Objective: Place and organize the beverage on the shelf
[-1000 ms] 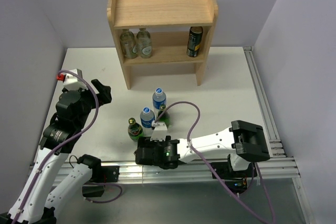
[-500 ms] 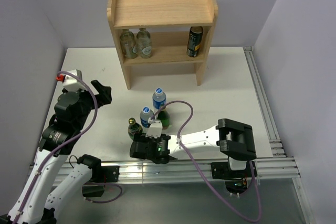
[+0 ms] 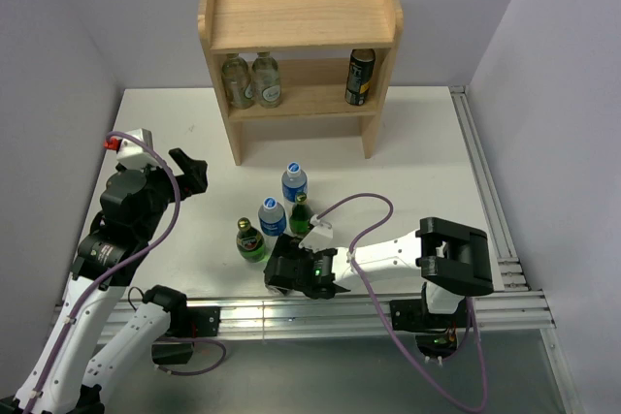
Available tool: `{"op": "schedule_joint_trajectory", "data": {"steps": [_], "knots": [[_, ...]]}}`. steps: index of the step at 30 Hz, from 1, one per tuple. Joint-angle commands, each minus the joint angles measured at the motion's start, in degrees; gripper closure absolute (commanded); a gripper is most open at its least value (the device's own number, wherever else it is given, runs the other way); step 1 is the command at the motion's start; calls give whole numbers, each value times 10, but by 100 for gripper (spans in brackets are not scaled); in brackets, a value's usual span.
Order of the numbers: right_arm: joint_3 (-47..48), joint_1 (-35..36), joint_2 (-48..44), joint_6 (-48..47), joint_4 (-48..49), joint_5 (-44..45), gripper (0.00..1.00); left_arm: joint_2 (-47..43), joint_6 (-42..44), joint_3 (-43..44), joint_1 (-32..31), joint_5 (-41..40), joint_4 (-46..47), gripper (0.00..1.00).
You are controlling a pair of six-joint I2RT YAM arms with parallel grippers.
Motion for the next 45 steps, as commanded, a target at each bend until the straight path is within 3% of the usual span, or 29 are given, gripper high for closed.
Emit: {"op": "schedule_joint_trajectory", "data": {"steps": [1,7,11,18,23,26,27,29,30,34,35,38,41,45], "knots": [[-54,-4,30,50,-125,-21,0,-4,11,-2,3,9,17,8],[-76,-4,-15,89,-191,-1,0,-2,11,-2,3,10,17,8],[-98,1,-26,109,-176,-13,0,0,10,-2,3,11,15,8],[-5,9,65,67,-176,-4,0,1,11,-2,3,8,15,8],[-2,2,77,59,-170,11,4,4,11,-1,3,8,15,9],[-37,-6,67,62,-146,3,24,3,10,-2,3,8,15,8],[-47,-6,61,62,-139,-1,39,3,11,-2,3,8,15,8],[-80,-7,57,64,-110,-19,53,3,11,-2,3,7,15,8],[-90,-6,56,63,-102,-26,68,2,11,-2,3,7,15,8],[-126,-5,65,62,-67,-53,90,5,11,-1,3,8,15,8],[-129,-3,61,66,-66,-56,100,6,11,-1,3,8,15,8],[-126,22,30,97,-105,-37,100,9,11,-1,3,8,15,8],[-81,54,-16,154,-226,26,100,10,11,-1,3,7,16,8],[17,112,-55,242,-479,124,100,15,11,-1,3,4,15,9]]}}
